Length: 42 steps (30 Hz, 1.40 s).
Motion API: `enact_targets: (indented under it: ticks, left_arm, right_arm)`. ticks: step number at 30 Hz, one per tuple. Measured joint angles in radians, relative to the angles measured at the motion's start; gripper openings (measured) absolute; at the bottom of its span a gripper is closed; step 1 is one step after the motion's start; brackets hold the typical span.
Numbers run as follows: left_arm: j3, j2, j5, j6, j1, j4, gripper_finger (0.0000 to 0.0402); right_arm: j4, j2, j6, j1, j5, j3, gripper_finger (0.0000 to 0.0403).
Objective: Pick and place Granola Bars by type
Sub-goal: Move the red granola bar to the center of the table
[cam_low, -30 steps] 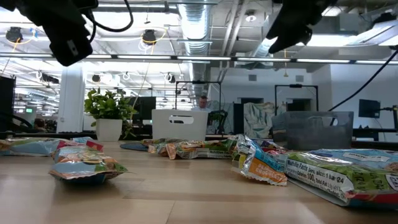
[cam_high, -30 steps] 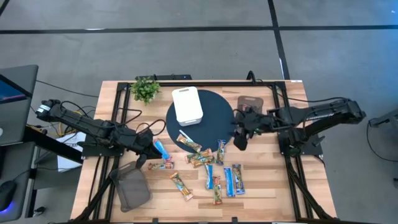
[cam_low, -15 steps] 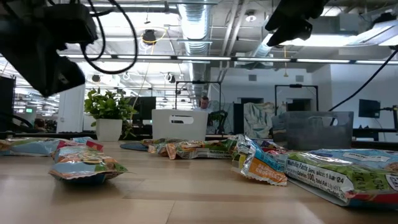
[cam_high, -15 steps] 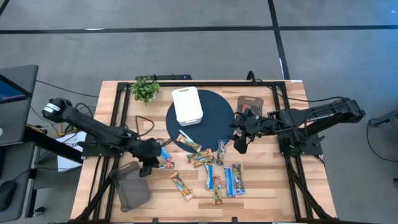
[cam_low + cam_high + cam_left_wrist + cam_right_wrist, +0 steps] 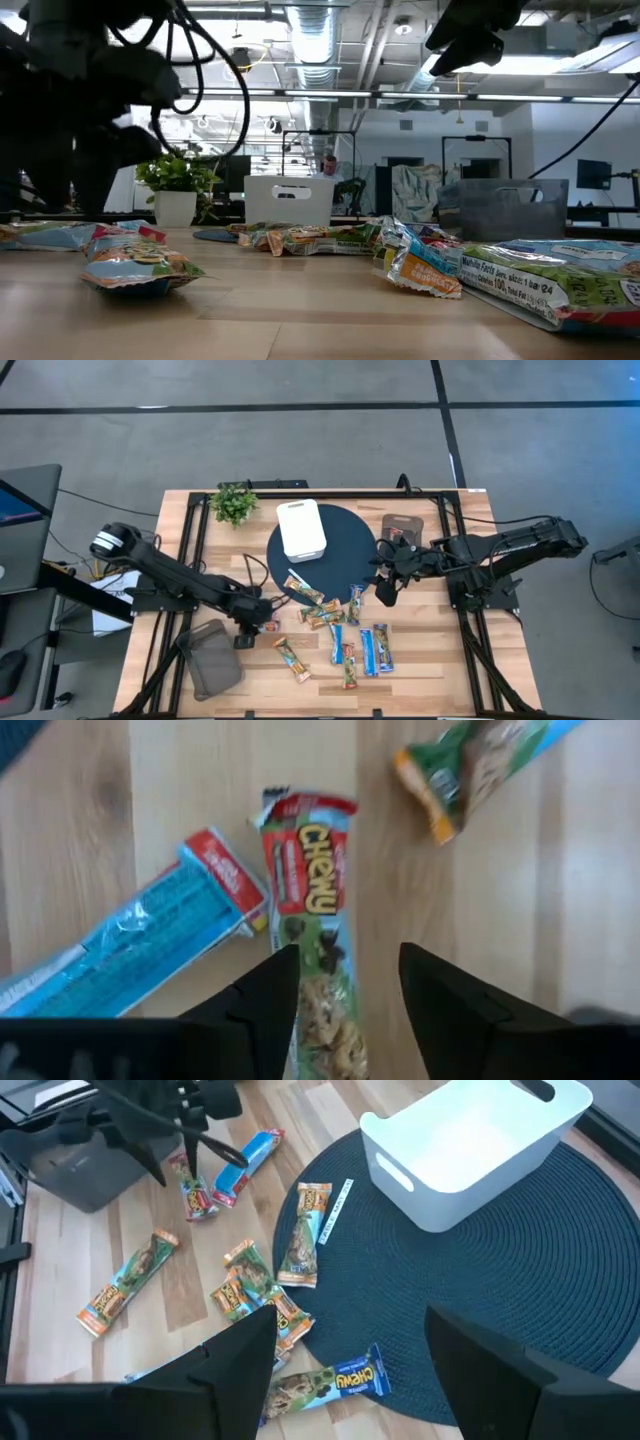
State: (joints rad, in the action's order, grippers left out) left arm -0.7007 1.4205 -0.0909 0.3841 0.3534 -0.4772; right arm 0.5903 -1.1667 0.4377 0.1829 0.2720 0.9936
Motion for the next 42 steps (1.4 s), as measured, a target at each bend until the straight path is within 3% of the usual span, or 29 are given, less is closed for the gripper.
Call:
enact_targets:
  ticks: [10, 20, 32, 42]
  left_arm:
    - [-0.001, 0.054, 0.001, 0.02, 0.0, -0.028, 0.0174]
    - [-0.001, 0.054, 0.12, 0.022, 0.0, -0.027, 0.0169]
    - [0.0, 0.053, 0.156, -0.032, 0.0, -0.022, 0.0053]
    - [-0.046, 0.054, 0.152, -0.05, -0.004, 0.033, 0.0026]
  right_arm:
    - [0.002, 0.0, 0.007, 0.0, 0.0, 0.0, 0.0248]
    - [0.005, 0.0, 0.007, 0.0, 0.0, 0.0, 0.0248]
    - [0.007, 0.0, 0.007, 0.0, 0.0, 0.0, 0.0248]
    - [0.007, 0.0, 0.007, 0.0, 0.0, 0.0, 0.0248]
